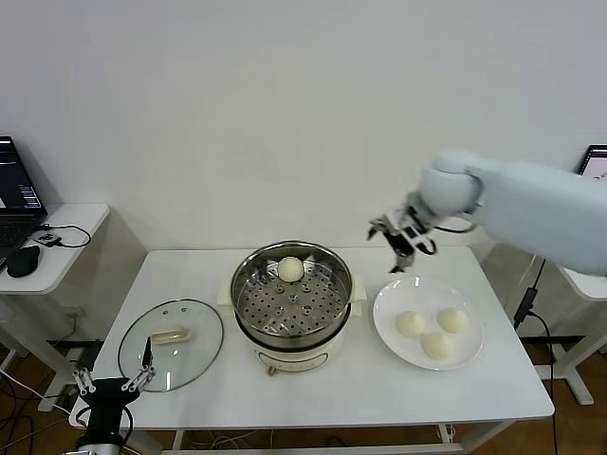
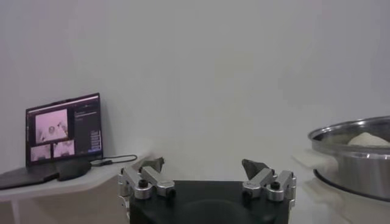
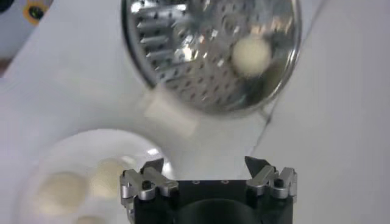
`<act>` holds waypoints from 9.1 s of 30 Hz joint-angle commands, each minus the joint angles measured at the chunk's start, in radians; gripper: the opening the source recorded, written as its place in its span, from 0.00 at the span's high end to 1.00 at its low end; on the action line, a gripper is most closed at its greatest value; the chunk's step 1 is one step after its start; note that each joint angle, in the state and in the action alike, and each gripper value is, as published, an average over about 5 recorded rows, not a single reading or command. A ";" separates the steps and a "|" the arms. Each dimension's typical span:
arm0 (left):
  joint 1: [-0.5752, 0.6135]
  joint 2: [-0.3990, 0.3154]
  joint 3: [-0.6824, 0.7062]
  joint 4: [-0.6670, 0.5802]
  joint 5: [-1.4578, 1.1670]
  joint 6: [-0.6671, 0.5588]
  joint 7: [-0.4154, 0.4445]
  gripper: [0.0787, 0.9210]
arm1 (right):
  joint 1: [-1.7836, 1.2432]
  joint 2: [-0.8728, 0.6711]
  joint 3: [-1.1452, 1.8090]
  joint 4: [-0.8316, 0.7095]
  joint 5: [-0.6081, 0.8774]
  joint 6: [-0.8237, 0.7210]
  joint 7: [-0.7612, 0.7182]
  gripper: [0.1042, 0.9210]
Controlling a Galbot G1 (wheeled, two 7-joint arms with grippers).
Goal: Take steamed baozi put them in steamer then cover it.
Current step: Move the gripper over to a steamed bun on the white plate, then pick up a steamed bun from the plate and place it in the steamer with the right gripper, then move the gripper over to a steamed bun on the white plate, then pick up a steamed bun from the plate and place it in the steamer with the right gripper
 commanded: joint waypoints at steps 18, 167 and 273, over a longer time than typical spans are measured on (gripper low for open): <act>0.001 -0.008 -0.016 0.017 0.002 -0.001 0.003 0.12 | -0.500 0.011 0.307 -0.207 -0.234 -0.043 -0.002 0.12; -0.010 0.004 -0.019 -0.003 0.004 -0.009 0.004 0.12 | 0.077 0.082 0.056 0.011 0.087 -0.079 -0.164 0.12; -0.015 -0.004 -0.009 0.016 0.033 -0.003 0.002 0.12 | -0.063 0.037 0.274 -0.132 -0.063 -0.059 -0.107 0.45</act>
